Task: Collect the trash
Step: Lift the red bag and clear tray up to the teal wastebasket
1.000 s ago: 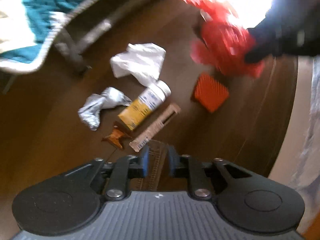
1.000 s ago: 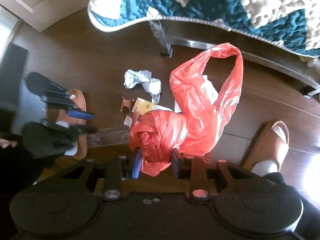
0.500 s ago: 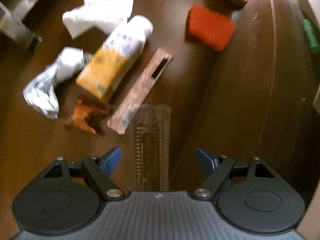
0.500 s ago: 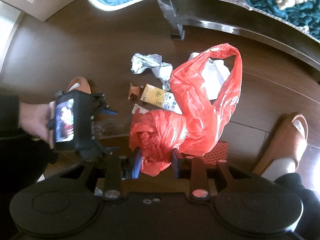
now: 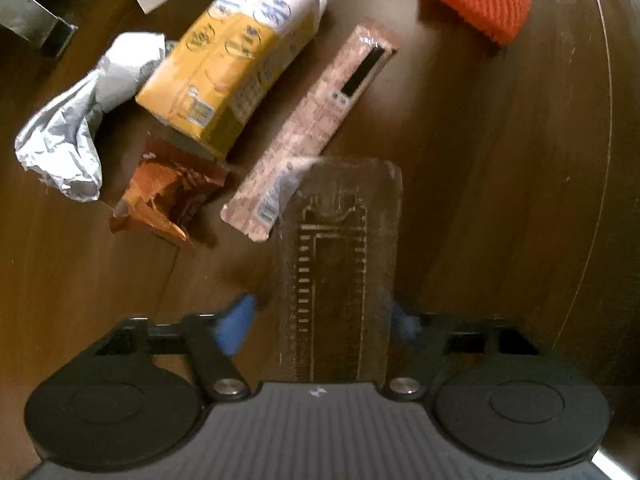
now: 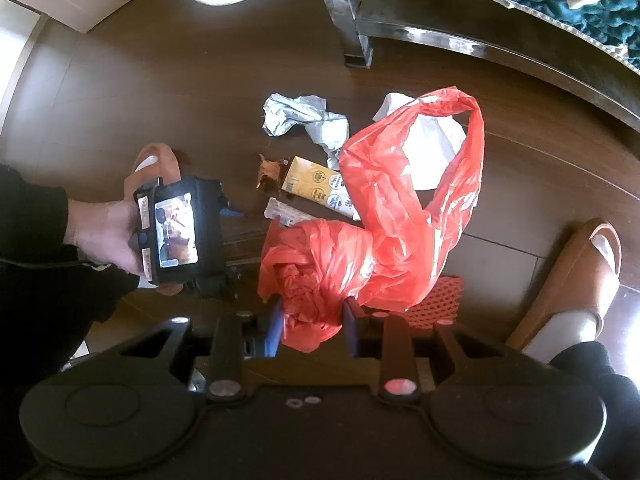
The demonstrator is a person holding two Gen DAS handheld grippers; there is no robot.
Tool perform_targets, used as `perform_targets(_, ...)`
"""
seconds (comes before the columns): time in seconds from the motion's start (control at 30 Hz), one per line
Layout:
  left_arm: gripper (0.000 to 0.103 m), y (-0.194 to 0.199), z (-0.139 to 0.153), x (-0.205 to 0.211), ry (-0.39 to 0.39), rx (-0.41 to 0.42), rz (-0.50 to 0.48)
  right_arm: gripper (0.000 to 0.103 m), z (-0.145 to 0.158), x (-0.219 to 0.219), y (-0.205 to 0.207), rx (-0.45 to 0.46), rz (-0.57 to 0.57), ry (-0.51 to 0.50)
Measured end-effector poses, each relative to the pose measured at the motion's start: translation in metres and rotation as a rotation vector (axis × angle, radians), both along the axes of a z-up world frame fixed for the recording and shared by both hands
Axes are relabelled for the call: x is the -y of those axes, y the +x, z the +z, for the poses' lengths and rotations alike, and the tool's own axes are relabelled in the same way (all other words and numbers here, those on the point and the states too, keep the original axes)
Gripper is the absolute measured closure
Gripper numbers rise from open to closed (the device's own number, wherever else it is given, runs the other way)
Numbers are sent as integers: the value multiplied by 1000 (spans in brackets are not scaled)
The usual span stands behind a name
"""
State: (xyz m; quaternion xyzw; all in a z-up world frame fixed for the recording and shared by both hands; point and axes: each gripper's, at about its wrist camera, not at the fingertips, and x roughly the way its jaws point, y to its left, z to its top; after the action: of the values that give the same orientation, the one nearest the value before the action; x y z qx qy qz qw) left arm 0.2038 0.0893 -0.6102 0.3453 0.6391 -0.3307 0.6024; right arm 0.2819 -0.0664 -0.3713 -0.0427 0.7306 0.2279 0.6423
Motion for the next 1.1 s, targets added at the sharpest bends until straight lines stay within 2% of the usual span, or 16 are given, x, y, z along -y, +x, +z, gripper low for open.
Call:
perform_targets(0.07, 61, -1, 0, 0, 5, -2, 7, 73, 0, -1, -1, 4, -1, -5)
perform_targets(0.2, 62, 0, 8, 1, 10, -6, 4, 73, -1, -2, -3, 15, -7, -15)
perform_targets(0.37, 62, 14, 55, 8, -18, 24, 46, 73, 8, -5, -3, 68, 13, -5)
perform_targets(0.63, 62, 38, 167, 15, -63, 128, 225, 73, 43, 2, 5, 221, 2, 10)
perform_targets(0.73, 62, 40, 220, 17, -80, 208, 279, 73, 71, 7, 4, 288, -11, 31)
perform_targets(0.9, 62, 53, 310, 14, -144, 332, 459, 73, 127, 13, -5, 390, 11, 81)
perform_targets(1.1, 62, 44, 404, 23, -218, 498, 576, 73, 197, 27, -16, 519, 37, 101)
